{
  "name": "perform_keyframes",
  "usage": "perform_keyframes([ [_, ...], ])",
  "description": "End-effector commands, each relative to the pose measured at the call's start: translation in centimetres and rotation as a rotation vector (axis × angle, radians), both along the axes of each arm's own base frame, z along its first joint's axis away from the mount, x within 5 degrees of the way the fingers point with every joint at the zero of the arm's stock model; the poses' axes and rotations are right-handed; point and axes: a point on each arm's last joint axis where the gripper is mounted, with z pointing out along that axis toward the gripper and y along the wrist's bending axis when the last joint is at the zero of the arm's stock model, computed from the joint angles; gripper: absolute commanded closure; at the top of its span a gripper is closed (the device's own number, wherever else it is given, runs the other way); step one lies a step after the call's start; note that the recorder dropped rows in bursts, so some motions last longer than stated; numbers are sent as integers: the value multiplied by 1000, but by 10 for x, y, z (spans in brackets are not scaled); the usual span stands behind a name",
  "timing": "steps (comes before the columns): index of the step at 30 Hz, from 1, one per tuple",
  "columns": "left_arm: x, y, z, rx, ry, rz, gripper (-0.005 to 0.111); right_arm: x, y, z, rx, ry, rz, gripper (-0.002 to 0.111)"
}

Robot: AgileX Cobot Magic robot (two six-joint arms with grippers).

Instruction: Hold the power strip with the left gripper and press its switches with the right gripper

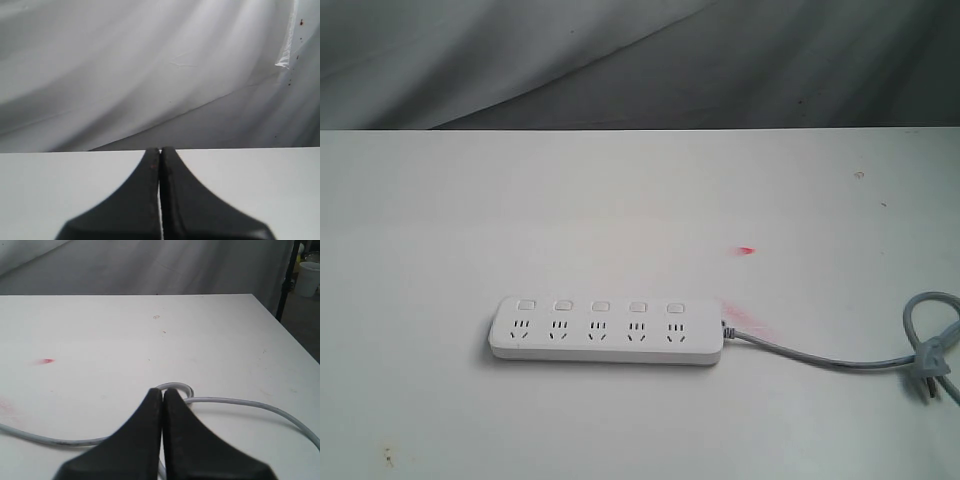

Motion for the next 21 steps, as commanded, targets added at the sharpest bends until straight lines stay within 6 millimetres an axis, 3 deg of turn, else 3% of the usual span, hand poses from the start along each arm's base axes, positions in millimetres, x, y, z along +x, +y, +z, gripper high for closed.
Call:
perform_keyframes([
  [1, -7, 0, -24, 7, -62, 1, 107, 0, -1, 1, -17, -17, -4, 108],
  [7, -7, 1, -54, 39, -126, 10, 107, 0, -1, 1, -17, -17, -4, 108],
  [18, 6, 1, -109, 68, -1, 6, 107, 0, -1, 1, -17, -17, -4, 108],
  [21, 6, 1, -113, 72, 19, 5, 107, 0, -1, 1, -17, -17, -4, 108],
])
